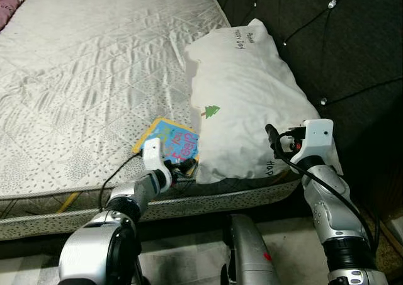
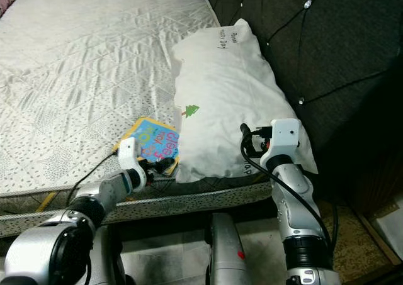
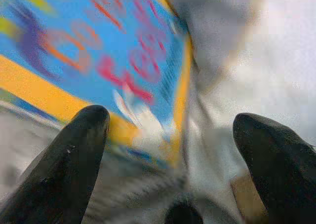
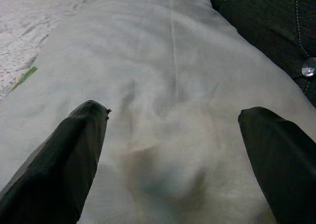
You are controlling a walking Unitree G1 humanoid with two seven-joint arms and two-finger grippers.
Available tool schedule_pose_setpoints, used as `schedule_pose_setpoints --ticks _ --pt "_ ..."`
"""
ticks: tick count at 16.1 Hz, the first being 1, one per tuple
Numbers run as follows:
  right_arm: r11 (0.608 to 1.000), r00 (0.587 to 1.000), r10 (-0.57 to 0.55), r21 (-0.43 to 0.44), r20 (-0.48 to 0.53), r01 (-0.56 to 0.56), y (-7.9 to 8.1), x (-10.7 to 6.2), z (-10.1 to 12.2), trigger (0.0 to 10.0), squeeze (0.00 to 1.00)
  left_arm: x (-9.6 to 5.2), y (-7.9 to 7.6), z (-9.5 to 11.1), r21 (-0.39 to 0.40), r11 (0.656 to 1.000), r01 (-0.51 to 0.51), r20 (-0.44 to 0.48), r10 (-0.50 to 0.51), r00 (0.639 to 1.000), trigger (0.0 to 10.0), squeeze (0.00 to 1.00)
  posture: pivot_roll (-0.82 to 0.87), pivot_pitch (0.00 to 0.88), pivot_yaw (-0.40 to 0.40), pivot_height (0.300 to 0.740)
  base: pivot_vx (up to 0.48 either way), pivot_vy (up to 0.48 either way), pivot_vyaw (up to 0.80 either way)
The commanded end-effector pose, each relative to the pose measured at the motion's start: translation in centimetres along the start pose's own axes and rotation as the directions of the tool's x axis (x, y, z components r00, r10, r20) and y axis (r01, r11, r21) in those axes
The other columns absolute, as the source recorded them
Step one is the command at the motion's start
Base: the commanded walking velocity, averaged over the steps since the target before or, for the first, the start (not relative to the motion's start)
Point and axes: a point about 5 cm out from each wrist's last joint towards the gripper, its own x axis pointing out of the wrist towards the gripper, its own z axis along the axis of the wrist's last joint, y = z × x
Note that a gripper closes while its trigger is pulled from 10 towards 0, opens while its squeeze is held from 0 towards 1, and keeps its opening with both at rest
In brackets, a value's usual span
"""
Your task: Clean up the room
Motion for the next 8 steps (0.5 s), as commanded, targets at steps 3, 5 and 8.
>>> schedule_pose_setpoints --ticks 3,5,8 --pt "1.000 1.000 -0.002 0.008 -0.020 0.002 0.2 -0.3 -0.7 10.0 0.00 -1.6 2.9 2.7 -0.053 0.994 -0.095 0.159 0.103 0.982 10.0 0.00 -0.16 0.094 -0.044 0.543 0.000 0.000 0.00" --pt "1.000 1.000 0.003 0.011 -0.023 -0.003 0.4 -0.2 -0.8 10.0 0.00 -2.6 4.1 4.1 -0.054 0.991 -0.126 0.236 0.136 0.962 10.0 0.00 -0.15 0.094 -0.044 0.543 0.000 0.000 0.00" --pt "1.000 1.000 0.008 0.017 -0.028 -0.008 0.6 -0.1 -0.9 10.0 0.00 -5.2 7.8 4.8 -0.112 0.940 -0.321 0.324 0.340 0.883 10.0 0.00 -0.14 0.102 -0.049 0.543 0.000 0.000 0.00"
